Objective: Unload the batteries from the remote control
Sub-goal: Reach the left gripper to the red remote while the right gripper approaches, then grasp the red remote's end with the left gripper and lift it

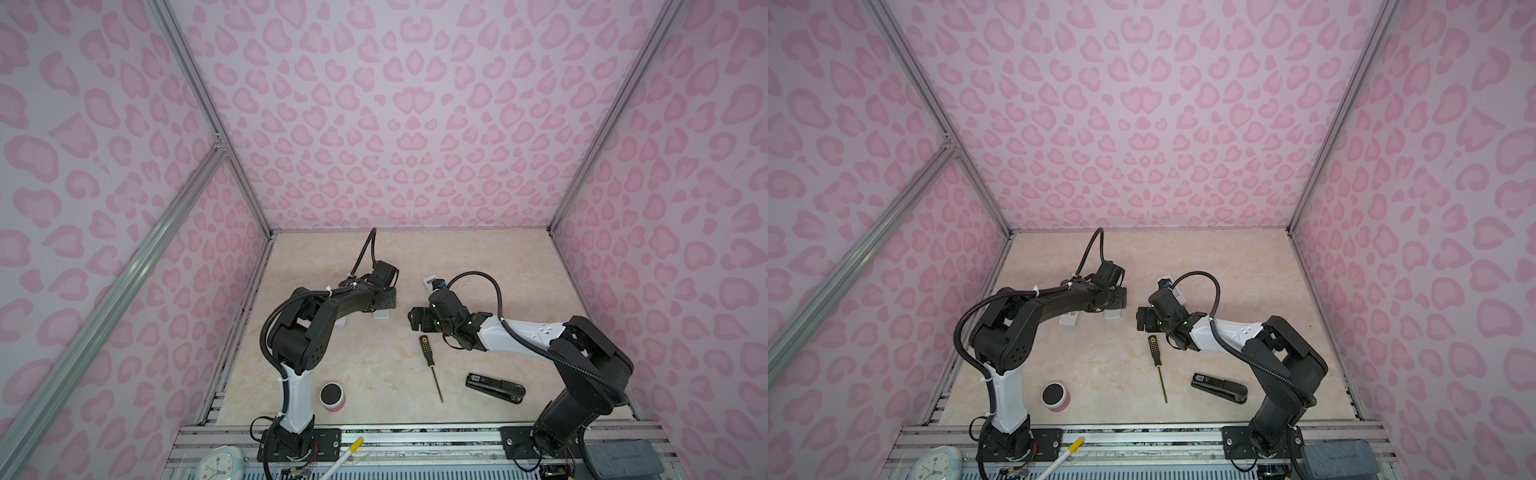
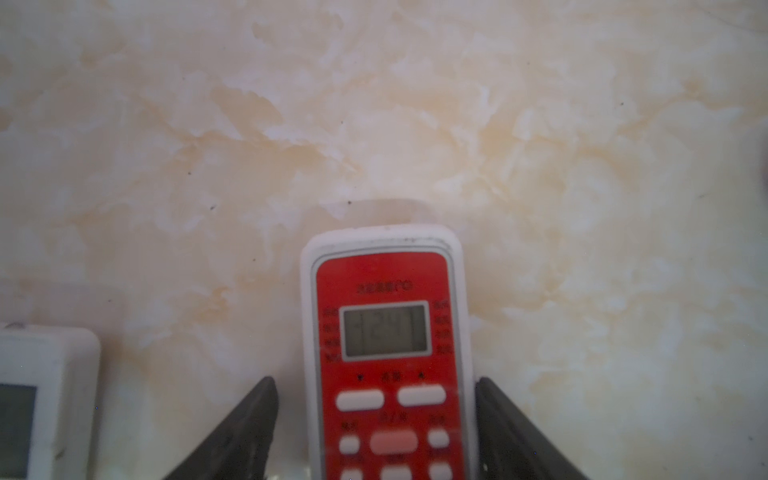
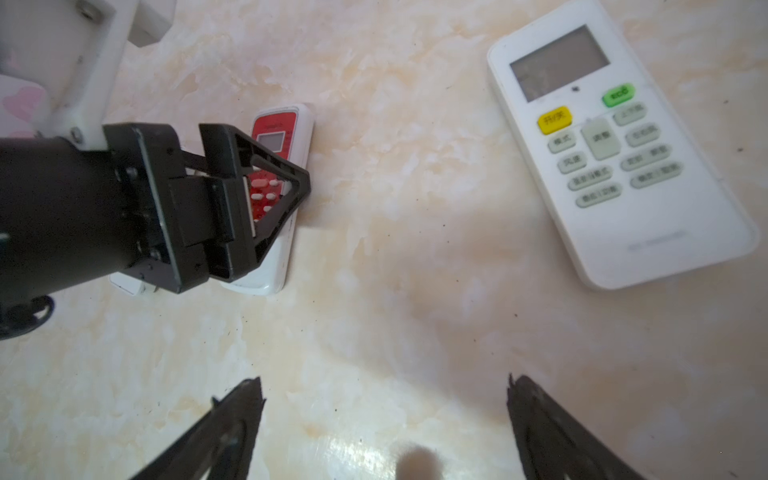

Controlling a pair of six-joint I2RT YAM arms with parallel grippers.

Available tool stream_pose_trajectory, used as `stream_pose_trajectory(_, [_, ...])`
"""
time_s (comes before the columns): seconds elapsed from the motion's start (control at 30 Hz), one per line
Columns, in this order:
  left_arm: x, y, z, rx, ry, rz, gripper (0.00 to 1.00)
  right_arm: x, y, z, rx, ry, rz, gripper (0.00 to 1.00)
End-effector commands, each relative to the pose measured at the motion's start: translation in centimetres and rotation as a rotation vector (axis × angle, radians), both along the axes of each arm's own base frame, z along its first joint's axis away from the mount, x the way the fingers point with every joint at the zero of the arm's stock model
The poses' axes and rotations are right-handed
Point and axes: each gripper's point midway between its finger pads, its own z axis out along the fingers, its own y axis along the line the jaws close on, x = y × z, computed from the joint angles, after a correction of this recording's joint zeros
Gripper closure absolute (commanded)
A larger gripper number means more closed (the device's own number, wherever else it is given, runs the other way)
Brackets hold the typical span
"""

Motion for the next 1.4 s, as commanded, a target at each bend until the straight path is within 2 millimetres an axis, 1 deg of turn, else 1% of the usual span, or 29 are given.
stream_pose_trajectory(0.0, [-1.5,-0.6,-0.3,-0.056,0.071,0.005,0.32,0.1,0.5,0.2,0.042,-0.004,-0.004,0.07])
stream_pose_trajectory(0.07, [-1.7,-0.7,0.3,-0.081,0.061,0.014,0.35,0.1,0.8,-0.1,0.051,0.008,0.002,0.07])
stream_pose_trajectory(0.23, [-1.8,-1.2,1.6,-0.137,0.041,0.022,0.38,-0.3,1.6,-0.8,0.090,0.050,0.013,0.07])
stream_pose_trajectory(0.43, [-1.8,-2.4,3.0,-0.227,0.039,0.013,0.42,-0.2,2.4,-0.5,0.159,0.055,0.007,0.08])
stream_pose_trajectory(0.67, [-1.8,-3.4,4.3,-0.354,0.051,0.022,0.43,0.0,4.1,0.1,0.265,0.070,0.021,0.10])
stream_pose_trajectory(0.83, [-1.9,-3.8,4.9,-0.426,0.064,0.025,0.44,0.1,4.8,-0.3,0.312,0.085,0.019,0.13])
stream_pose_trajectory(0.97, [-1.4,-2.1,4.7,-0.297,0.037,0.017,0.43,0.3,5.1,-1.1,0.314,0.116,0.007,0.15])
stream_pose_trajectory(1.03, [-1.1,-1.3,4.2,-0.223,0.031,0.002,0.42,0.4,5.0,-1.2,0.315,0.119,-0.002,0.16])
stream_pose_trajectory(1.17, [-1.2,-0.2,2.6,-0.100,0.070,-0.017,0.34,0.5,4.2,-1.7,0.280,0.123,-0.031,0.18])
stream_pose_trajectory(1.3, [-1.4,-0.5,1.3,-0.046,0.104,-0.048,0.22,0.6,3.7,-1.9,0.262,0.126,-0.049,0.17])
stream_pose_trajectory(1.37, [-1.5,-0.8,0.8,-0.039,0.117,-0.062,0.19,0.6,3.7,-2.0,0.260,0.128,-0.053,0.17])
